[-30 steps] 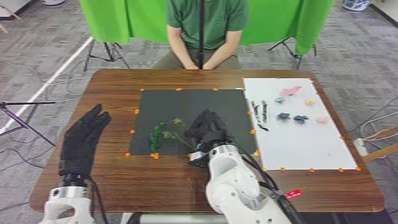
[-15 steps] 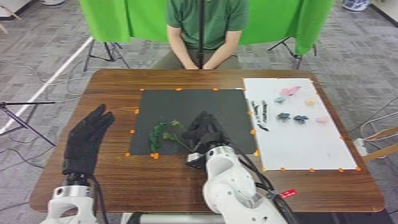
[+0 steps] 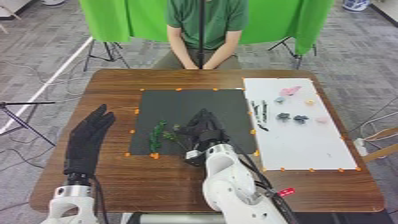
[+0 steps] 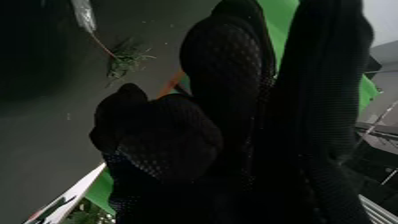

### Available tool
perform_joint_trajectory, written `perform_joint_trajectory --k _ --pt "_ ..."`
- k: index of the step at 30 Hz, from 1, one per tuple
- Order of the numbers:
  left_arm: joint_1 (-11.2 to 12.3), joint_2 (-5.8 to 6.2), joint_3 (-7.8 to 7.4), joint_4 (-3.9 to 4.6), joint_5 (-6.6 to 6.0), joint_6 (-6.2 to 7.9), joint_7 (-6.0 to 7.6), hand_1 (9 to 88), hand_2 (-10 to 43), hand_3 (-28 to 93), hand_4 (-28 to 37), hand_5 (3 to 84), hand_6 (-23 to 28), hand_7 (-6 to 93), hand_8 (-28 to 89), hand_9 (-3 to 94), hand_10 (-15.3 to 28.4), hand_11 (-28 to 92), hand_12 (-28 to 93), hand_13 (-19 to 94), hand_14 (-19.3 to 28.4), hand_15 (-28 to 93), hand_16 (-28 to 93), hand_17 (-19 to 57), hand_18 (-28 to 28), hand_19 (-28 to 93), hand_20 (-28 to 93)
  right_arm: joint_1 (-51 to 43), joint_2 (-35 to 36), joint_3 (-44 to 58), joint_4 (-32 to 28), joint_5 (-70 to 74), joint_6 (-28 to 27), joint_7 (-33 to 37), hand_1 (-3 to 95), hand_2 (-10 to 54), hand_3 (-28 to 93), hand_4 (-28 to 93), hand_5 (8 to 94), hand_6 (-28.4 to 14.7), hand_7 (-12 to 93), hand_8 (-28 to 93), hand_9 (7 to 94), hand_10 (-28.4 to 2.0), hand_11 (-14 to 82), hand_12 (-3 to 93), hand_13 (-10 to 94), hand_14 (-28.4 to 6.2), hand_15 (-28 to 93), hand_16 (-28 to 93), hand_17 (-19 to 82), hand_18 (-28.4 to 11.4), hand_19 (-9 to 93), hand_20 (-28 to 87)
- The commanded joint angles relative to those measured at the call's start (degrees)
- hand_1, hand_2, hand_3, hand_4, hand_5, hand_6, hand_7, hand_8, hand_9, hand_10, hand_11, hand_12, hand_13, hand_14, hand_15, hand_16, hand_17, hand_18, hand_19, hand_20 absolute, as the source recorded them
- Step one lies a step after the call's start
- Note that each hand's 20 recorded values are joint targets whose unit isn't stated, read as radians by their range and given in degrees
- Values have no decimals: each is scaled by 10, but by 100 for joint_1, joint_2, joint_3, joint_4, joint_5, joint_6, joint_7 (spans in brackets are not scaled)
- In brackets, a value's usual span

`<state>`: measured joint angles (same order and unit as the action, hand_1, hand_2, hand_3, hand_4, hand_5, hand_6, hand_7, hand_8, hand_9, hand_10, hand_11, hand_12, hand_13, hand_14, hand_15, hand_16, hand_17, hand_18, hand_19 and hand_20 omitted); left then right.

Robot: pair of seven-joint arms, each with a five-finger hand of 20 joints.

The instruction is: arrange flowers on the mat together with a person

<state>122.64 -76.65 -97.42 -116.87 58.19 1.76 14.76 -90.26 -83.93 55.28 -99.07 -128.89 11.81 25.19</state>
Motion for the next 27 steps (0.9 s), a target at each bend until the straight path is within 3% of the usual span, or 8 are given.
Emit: perform_joint_trajectory --k 1,8,10,12,15,19,22,27 --pt "16 -51 4 41 27 -72 -26 219 -39 676 -259 438 27 78 -60 431 122 108 122 320 140 87 7 60 100 15 163 -57 94 169 -433 46 60 -98 783 -95 -283 311 905 8 176 57 937 -99 401 138 937 -17 619 214 566 -192 923 285" --pt "-24 -121 13 66 28 -175 -17 221 -40 675 -259 438 27 77 -61 432 122 109 122 319 140 86 6 60 100 15 163 -372 884 985 -1673 1454 321 -316 730 -95 -283 398 905 10 170 41 937 -101 394 139 937 -17 612 215 565 -187 919 278" --pt "8 -148 -3 17 57 -187 7 220 -41 676 -258 438 27 77 -61 432 122 109 122 320 141 86 6 60 99 15 163 -728 1018 1545 -1891 2565 154 -905 519 -95 304 7 898 11 174 34 937 -103 380 144 937 -19 582 227 555 -183 899 289" --pt "-31 -153 5 6 88 -224 19 221 -40 675 -259 438 27 77 -61 432 122 109 122 320 141 86 6 61 99 15 163 -1102 1165 2034 -2047 3875 137 -1468 398 -92 607 -172 873 12 175 -25 937 -107 317 161 931 -37 519 270 512 -191 870 309" --pt "-126 -144 42 26 93 -307 33 223 -39 674 -260 439 28 77 -61 432 123 109 122 321 140 87 6 62 96 16 163 -1673 1328 2619 -2206 5607 4 -2356 337 -45 664 -183 811 7 180 -93 894 -132 239 175 858 -77 464 275 426 -195 774 333" --pt "-142 -180 70 0 189 -388 30 224 -38 671 -259 440 29 76 -61 433 124 109 121 323 141 87 5 65 91 16 163 -2383 1283 3226 -2310 6780 -707 -3384 170 37 710 -178 649 -18 130 -98 663 -164 100 141 568 -154 206 211 256 -162 366 338" --pt "-119 -191 59 -25 202 -409 43 224 -37 671 -259 441 30 76 -60 433 124 109 121 323 140 87 4 65 89 16 162 -2699 1123 3469 -2310 6686 -932 -3782 111 44 738 -191 497 -18 88 -84 503 -161 59 113 384 -143 113 179 196 -154 178 301" --pt "-121 -184 64 -40 224 -429 96 225 -37 670 -258 441 30 76 -60 434 125 110 121 323 139 87 2 65 88 16 161 -3062 959 3614 -2381 7003 -966 -4054 63 40 760 -199 403 -12 65 -84 412 -149 39 95 278 -114 67 132 162 -130 39 263"
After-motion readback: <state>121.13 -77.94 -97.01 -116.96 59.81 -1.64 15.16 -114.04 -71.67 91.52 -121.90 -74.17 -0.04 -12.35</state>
